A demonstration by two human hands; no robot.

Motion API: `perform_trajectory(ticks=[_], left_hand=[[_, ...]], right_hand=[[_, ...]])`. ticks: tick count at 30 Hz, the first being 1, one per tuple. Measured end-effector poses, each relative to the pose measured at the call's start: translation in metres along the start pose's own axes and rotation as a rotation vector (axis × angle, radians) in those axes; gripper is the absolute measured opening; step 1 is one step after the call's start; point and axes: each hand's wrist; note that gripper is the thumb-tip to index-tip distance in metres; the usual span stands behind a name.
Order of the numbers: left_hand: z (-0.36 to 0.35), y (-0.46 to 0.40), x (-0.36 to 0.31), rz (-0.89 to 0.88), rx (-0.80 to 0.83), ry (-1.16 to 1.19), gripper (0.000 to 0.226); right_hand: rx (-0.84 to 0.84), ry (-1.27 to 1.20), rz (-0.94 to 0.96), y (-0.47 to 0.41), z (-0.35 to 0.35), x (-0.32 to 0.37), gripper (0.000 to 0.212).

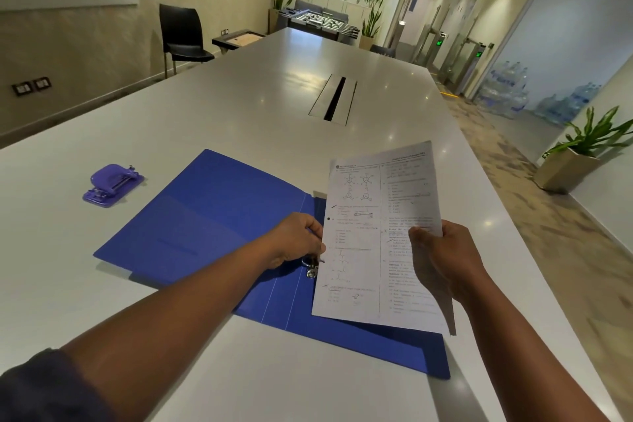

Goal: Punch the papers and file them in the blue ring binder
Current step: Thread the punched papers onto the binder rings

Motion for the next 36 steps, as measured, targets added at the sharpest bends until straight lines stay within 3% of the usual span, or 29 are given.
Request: perform_trajectory(ticks=[4,9,12,19,23,36], left_hand=[[-0.003,-0.001,0.003,-0.010,-0.037,-0.041,0.020],[0.002,-0.006,-0.003,-0.076,-0.251,-0.031,0.013],[0.003,-0.012,-0.010,-0.136,-0.288,-0.058,0.017],[0.004,-0.031,-0.022,-0.040,-0.154,-0.052,0.017],[0.007,-0.037,-0.023,0.023,-0.131,0.011,0.005],[0.008,-0.047,-0.034,0.086,-0.063,0.119,0.009]], right_hand=[[0.013,0.007,0.007,0.001,-0.002,-0.001,0.010],[0.024,0.025,0.005,-0.001,-0.005,-0.001,0.008],[0.036,0.060,0.016,-0.003,-0.007,0.000,0.007],[0.076,0.168,0.045,-0.011,-0.013,0.007,0.014],[0.093,0.214,0.051,-0.013,-0.014,0.012,0.014],[0.082,0.153,0.011,-0.011,-0.008,0.009,0.016]])
Point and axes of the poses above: each hand's wrist, its own y-axis away from the middle knuckle, its own z-axis out of the back of the hand, x = y × z, and after that the axes turned 12 degrees about z, right-handed
